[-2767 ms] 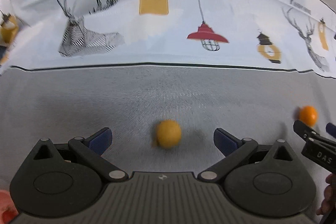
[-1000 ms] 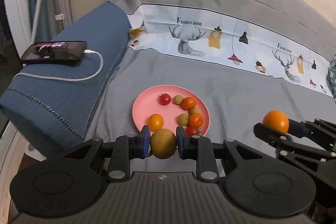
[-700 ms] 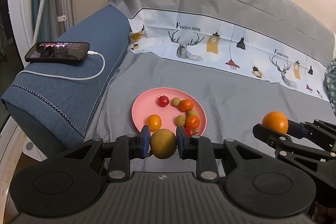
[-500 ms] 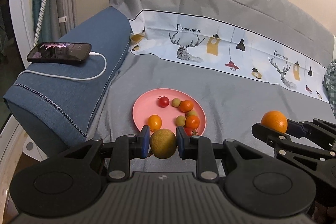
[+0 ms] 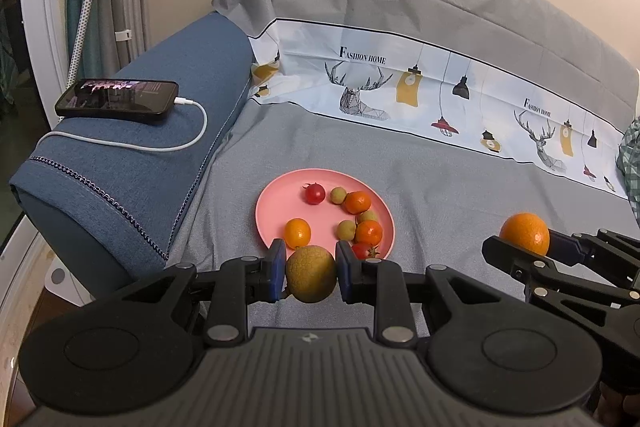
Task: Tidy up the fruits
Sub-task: 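Carry both held fruits over the pink plate and lower them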
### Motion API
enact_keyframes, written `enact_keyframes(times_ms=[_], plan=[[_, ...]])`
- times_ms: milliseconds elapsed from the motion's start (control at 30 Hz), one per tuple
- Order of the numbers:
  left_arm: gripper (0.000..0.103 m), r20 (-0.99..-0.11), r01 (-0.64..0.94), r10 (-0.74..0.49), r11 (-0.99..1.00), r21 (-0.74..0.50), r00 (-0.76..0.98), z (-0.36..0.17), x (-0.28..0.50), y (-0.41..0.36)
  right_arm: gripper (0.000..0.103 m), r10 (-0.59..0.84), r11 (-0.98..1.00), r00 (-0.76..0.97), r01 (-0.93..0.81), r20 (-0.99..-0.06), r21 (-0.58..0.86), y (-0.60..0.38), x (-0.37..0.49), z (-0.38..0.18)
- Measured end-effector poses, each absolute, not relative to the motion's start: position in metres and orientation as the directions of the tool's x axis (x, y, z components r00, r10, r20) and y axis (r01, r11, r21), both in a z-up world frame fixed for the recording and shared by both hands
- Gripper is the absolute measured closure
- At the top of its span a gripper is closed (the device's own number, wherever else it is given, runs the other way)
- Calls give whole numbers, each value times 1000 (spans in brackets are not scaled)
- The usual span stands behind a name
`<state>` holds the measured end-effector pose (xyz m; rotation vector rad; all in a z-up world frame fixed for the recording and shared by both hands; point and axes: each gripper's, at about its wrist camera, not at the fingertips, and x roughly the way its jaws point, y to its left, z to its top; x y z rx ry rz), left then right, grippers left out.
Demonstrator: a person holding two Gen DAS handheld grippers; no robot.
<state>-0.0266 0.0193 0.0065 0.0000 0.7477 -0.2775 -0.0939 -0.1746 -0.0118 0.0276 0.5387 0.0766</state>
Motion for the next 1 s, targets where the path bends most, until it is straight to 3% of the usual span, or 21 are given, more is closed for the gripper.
enact_keyframes(times_ms=[1000], plan=[[74, -700, 242, -243, 965, -103, 671, -8, 47, 2, 64, 84, 996, 822, -55, -563, 67, -176, -35, -39]])
